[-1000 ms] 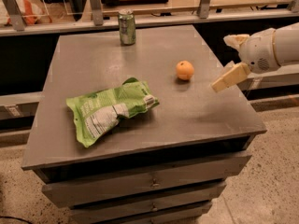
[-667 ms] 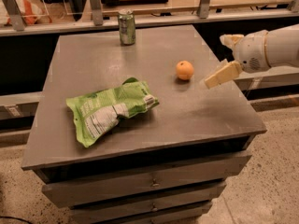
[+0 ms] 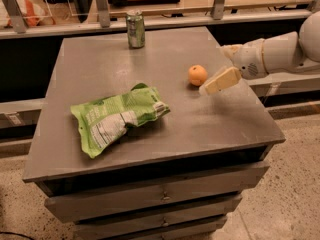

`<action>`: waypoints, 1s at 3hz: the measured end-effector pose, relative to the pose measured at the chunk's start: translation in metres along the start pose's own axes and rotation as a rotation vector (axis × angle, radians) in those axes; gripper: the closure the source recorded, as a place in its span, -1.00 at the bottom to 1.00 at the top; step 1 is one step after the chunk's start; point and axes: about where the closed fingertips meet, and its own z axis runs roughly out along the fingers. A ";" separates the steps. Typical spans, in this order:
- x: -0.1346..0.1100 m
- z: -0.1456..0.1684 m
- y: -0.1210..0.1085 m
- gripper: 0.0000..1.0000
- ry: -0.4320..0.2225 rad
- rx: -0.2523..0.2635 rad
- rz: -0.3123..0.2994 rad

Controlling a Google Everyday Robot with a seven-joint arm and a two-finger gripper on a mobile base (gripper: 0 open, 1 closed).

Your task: Move orange near green can

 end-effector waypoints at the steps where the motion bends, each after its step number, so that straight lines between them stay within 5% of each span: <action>1: 0.015 0.013 -0.002 -1.00 0.015 -0.011 0.040; 3: 0.018 0.041 -0.006 -1.00 0.008 -0.046 0.052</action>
Offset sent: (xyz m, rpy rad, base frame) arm 0.0189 0.0051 -0.0419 0.0180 0.0800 -0.0236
